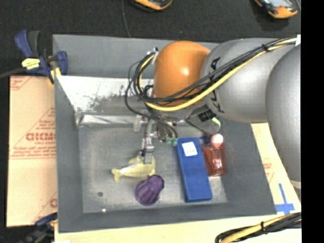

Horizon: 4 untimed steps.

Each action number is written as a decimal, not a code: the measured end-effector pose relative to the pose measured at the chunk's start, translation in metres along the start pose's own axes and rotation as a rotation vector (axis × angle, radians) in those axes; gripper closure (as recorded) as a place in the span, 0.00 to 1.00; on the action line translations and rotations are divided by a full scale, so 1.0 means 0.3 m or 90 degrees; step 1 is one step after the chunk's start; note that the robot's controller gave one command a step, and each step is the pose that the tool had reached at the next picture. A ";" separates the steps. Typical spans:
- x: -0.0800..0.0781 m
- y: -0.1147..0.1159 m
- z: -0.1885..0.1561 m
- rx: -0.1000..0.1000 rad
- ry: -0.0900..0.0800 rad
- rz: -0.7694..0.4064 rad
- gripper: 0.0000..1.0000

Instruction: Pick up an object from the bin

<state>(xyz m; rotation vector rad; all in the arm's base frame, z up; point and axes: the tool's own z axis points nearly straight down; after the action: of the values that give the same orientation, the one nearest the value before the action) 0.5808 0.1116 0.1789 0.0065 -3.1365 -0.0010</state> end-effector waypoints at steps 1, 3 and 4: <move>-0.005 -0.002 -0.017 -0.001 -0.005 0.002 0.00; 0.024 -0.033 0.258 0.001 -0.004 -0.123 0.00; 0.037 -0.036 0.250 0.001 -0.006 -0.197 0.00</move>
Offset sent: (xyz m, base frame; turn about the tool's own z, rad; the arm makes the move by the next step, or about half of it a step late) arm -0.0125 -0.0134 -0.1089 -0.2827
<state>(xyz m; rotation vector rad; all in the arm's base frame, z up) 0.5693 0.1009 0.1041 0.4920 -3.1079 0.0007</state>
